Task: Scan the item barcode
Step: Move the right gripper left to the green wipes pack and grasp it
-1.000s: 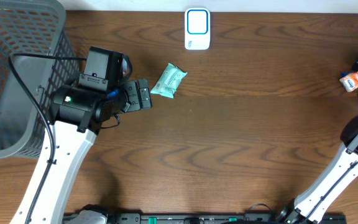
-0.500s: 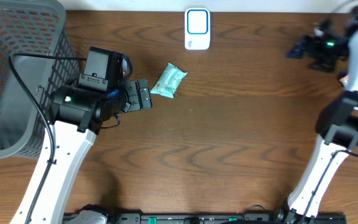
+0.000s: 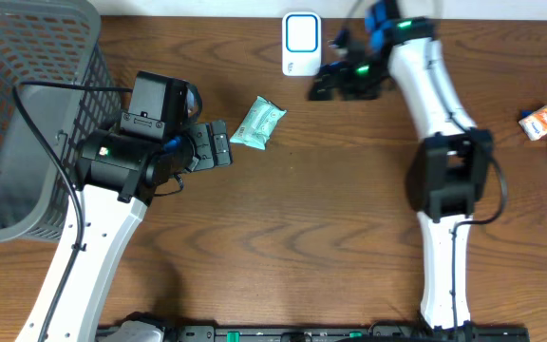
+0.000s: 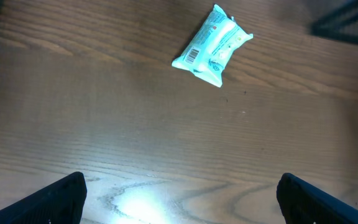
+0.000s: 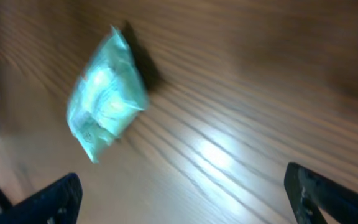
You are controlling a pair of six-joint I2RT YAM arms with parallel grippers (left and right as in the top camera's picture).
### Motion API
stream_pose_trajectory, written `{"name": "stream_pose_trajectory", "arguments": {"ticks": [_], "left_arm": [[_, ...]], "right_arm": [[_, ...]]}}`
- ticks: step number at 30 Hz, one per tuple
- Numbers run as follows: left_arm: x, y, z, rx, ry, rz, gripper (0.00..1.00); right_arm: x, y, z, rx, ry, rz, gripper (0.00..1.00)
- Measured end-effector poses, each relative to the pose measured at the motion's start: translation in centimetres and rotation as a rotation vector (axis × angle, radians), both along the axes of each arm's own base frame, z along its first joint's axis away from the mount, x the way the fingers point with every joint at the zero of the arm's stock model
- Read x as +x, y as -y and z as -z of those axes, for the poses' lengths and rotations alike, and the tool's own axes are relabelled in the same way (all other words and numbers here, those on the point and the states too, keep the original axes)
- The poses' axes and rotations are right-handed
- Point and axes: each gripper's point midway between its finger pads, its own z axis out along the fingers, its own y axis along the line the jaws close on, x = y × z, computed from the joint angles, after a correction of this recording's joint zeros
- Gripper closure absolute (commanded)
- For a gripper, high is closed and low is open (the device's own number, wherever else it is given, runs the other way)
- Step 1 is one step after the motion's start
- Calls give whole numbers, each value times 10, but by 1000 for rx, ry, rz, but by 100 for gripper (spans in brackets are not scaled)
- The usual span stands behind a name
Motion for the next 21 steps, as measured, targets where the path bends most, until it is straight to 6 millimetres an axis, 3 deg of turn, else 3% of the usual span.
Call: {"name": "stream_pose_trajectory", "arguments": {"ticks": [3, 7, 8, 12, 21], "left_arm": [[0, 0, 0, 0, 0, 0, 2], [0, 0, 0, 0, 0, 0, 2], [0, 0, 0, 0, 0, 0, 2], [0, 0, 0, 0, 0, 0, 2], [0, 0, 0, 0, 0, 0, 2]], "right_arm": [[-7, -38, 16, 20, -23, 16, 1], [-19, -69, 36, 34, -81, 65, 3], [-23, -75, 40, 34, -99, 77, 7], [-35, -93, 49, 37, -156, 119, 46], [-35, -122, 61, 106, -168, 184, 44]]}}
